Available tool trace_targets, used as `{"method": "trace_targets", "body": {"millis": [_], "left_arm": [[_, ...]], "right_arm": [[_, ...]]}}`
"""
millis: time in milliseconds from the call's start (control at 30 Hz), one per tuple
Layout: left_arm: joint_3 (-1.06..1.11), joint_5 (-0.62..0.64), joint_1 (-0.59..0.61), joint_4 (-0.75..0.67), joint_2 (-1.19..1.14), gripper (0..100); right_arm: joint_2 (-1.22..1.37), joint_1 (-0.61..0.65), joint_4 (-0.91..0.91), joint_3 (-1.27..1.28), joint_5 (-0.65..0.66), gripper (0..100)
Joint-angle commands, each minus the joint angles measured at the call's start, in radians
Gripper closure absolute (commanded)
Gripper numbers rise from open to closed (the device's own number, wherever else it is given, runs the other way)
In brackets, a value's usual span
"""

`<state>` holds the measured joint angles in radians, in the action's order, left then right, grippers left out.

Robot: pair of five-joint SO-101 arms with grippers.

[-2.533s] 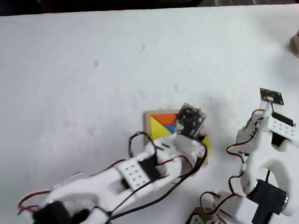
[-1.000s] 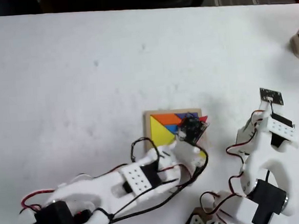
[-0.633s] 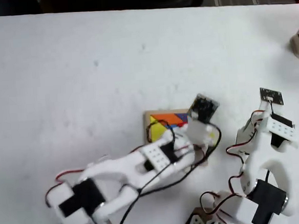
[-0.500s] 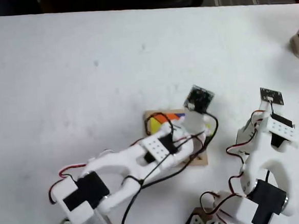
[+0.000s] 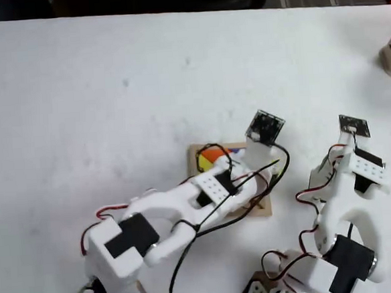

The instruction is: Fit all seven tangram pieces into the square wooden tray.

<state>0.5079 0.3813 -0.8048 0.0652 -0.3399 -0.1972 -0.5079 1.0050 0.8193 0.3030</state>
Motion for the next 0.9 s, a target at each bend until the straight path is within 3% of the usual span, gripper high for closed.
{"method": "trace_targets", "body": {"millis": [0,400,867], "left_arm": [[-0.023,-0.035,-0.001,-0.02,0.021,98],[0.282,-0.041,-0.111,-0.026,0.28,98],[0.358,-0.04,-0.168,0.029,0.367,98]], "right_arm": [[-0.027,0.007,-0.012,-0.002,0.02,98.1],[0.108,0.007,0.01,-0.091,0.025,98.1],[0.108,0.005,0.01,-0.091,0.028,98.1]]}}
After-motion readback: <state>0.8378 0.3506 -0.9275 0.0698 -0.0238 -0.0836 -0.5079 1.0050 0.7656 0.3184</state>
